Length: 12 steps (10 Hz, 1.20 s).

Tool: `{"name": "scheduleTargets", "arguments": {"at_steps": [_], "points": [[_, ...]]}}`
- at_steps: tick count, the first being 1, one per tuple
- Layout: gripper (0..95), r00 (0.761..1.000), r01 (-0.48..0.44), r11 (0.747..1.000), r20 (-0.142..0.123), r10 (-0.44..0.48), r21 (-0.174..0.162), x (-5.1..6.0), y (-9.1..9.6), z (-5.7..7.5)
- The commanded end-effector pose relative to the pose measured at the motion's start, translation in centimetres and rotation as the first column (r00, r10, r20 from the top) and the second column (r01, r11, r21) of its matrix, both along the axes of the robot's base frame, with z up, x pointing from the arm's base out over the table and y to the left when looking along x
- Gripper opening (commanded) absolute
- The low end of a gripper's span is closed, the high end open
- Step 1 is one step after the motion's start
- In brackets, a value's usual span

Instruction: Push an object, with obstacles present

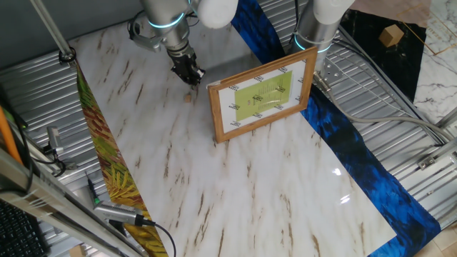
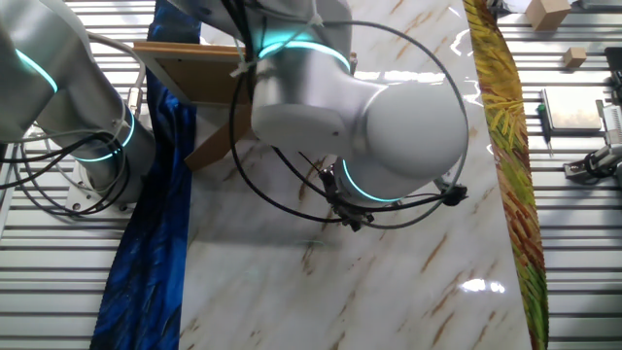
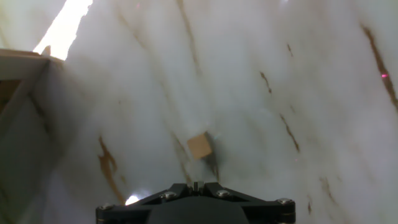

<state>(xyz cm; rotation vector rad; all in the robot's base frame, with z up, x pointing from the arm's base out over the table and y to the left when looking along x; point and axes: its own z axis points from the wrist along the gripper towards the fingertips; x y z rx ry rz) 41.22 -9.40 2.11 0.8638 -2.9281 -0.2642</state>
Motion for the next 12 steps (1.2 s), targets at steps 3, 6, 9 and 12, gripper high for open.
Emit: {"name": "scheduleTargets", "arguments": {"at_steps": [3, 6, 9, 12], "points": [[0.0, 1.000, -0.002, 1.000, -0.003, 0.002, -0.001, 1.1, 0.6, 0.4], [0.0, 1.000, -0.010, 1.000, -0.003, 0.010, -0.002, 1.5, 0.8, 0.4], [0.0, 1.000, -0.013, 1.000, -0.001, 0.013, -0.003, 1.8, 1.0, 0.0], [0.0, 1.000, -0.008, 1.000, -0.001, 0.008, -0.003, 2.5, 1.5, -0.2]]}}
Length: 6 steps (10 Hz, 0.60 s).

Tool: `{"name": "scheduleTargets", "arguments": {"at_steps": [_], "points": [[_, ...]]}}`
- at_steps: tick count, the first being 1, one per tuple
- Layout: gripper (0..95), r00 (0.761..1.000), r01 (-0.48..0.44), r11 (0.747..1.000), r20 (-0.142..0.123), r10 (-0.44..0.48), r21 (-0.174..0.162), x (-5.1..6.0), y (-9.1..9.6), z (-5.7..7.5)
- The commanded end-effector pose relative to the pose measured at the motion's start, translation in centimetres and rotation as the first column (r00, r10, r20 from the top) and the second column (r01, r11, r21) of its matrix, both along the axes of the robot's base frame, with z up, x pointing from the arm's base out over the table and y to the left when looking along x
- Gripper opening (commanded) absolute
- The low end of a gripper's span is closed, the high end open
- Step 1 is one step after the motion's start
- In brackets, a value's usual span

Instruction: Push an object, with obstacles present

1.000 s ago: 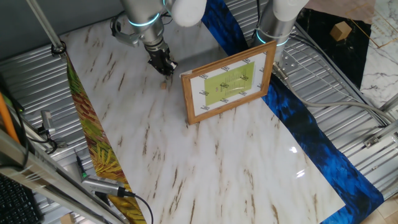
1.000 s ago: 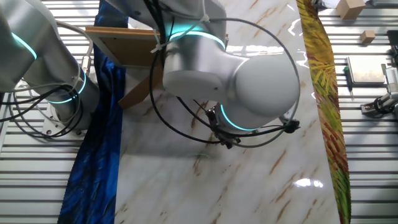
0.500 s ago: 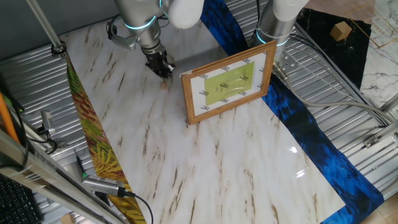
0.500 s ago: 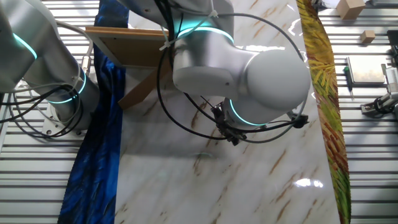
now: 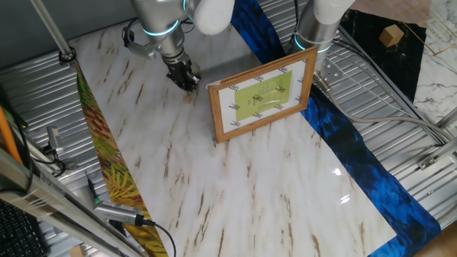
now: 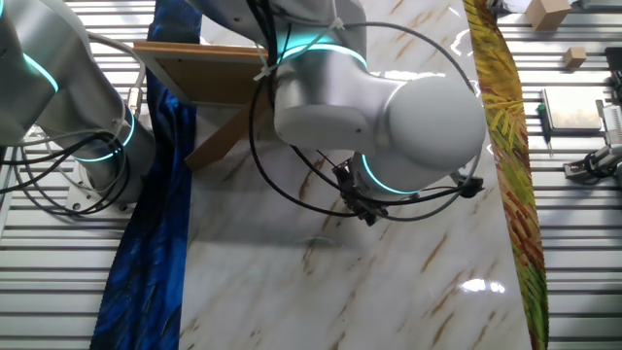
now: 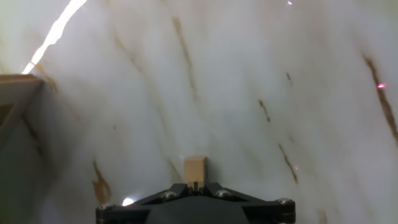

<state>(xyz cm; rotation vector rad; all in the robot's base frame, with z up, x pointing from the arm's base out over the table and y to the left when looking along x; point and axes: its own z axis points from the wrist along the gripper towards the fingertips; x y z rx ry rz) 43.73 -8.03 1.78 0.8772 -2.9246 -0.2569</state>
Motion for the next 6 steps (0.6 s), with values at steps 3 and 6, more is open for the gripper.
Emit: {"name": "scheduleTargets", "arguments": {"at_steps": [3, 6], "points": [[0.0, 1.000, 0.002, 1.000, -0.003, -0.002, 0.001, 1.1, 0.7, 0.5], [0.0, 1.000, -0.003, 1.000, -0.001, 0.003, 0.004, 2.0, 1.3, 0.8]]}}
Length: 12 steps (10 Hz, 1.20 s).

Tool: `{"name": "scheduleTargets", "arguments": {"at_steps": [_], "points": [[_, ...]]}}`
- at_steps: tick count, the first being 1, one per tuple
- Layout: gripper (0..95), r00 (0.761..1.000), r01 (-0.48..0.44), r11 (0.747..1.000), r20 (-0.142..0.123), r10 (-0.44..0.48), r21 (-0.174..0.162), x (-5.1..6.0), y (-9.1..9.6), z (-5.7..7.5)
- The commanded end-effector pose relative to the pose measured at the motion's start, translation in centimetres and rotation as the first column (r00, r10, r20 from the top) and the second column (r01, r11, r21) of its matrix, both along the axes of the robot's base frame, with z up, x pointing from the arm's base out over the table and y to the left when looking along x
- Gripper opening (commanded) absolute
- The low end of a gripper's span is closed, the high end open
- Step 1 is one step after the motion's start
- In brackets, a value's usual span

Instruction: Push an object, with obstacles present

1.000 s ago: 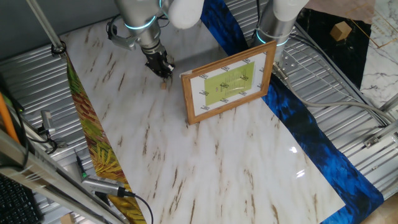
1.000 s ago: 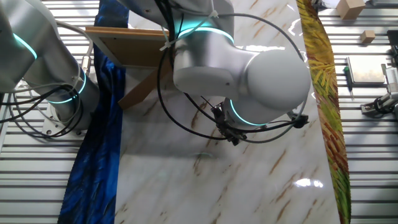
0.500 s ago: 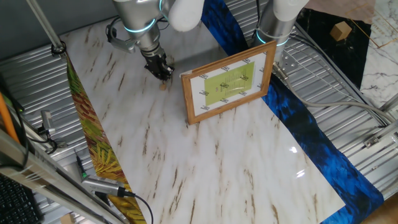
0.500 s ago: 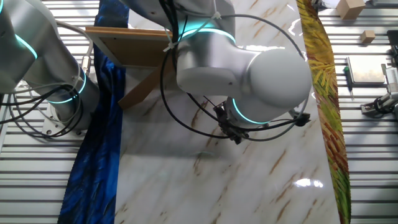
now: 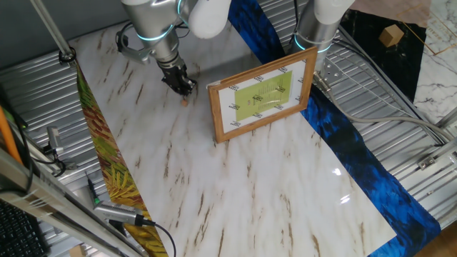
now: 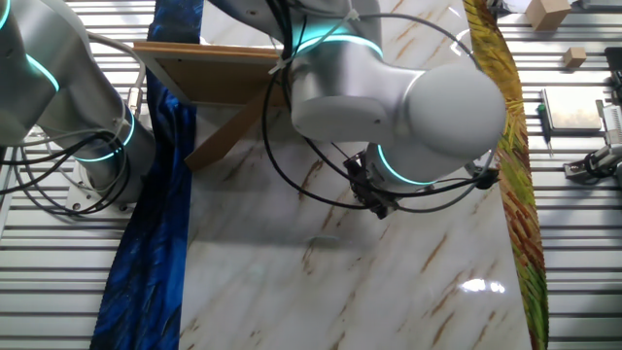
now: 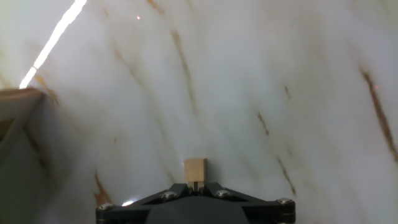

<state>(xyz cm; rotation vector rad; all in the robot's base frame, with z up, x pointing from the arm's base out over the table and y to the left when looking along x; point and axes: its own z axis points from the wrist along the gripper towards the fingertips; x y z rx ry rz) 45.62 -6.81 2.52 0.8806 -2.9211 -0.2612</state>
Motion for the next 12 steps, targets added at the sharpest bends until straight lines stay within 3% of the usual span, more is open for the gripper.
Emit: {"name": "scheduleTargets", "arguments": {"at_steps": [1, 12], "points": [[0.0, 1.000, -0.003, 1.000, 0.003, 0.003, 0.002, 0.37, 0.25, 0.05], [0.0, 1.000, -0.010, 1.000, 0.008, 0.010, 0.000, 0.76, 0.60, -0.26]]}}
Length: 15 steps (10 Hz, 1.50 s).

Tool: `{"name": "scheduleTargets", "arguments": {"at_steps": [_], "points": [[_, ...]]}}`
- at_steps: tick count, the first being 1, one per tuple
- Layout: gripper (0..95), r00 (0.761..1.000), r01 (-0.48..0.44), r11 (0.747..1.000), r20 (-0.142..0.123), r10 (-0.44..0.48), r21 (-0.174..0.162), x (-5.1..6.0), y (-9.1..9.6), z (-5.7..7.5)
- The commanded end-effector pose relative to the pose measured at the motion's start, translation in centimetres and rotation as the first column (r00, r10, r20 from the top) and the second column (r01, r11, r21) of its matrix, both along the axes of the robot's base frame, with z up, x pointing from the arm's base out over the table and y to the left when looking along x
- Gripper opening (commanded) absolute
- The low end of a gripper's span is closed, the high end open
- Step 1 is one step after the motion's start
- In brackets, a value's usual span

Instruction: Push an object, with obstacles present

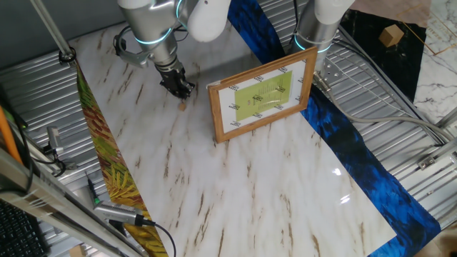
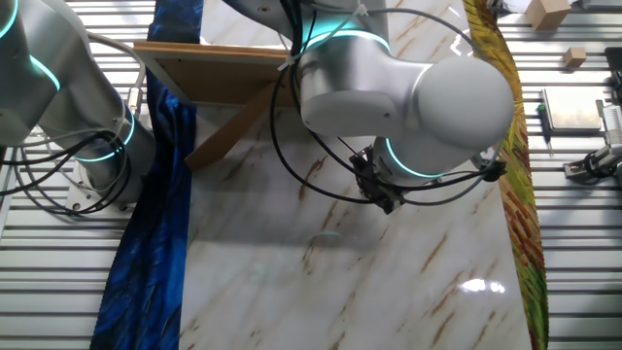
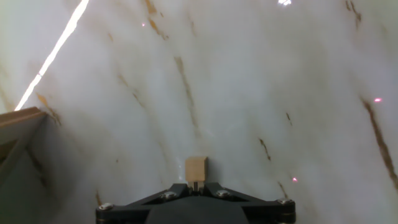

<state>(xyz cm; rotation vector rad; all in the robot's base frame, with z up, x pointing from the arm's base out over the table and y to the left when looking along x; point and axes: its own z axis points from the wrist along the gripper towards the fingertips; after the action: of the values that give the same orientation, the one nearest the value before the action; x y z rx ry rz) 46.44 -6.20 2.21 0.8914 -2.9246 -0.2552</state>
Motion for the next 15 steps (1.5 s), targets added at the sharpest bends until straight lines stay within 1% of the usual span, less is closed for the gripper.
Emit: {"name": "scheduleTargets", "arguments": {"at_steps": [1, 4, 10, 13, 15], "points": [[0.0, 1.000, -0.005, 1.000, 0.001, 0.005, 0.003, -0.1, 0.0, 0.0], [0.0, 1.000, 0.001, 1.000, 0.007, -0.001, 0.007, 0.2, 0.3, -0.1], [0.0, 1.000, 0.005, 1.000, 0.010, -0.006, 0.009, 2.1, 1.9, 0.1], [0.0, 1.000, 0.005, 1.000, 0.016, -0.005, 0.009, 3.2, 3.3, 0.2], [0.0, 1.000, 0.013, 1.000, 0.013, -0.013, 0.006, 3.5, 3.9, 0.6]]}}
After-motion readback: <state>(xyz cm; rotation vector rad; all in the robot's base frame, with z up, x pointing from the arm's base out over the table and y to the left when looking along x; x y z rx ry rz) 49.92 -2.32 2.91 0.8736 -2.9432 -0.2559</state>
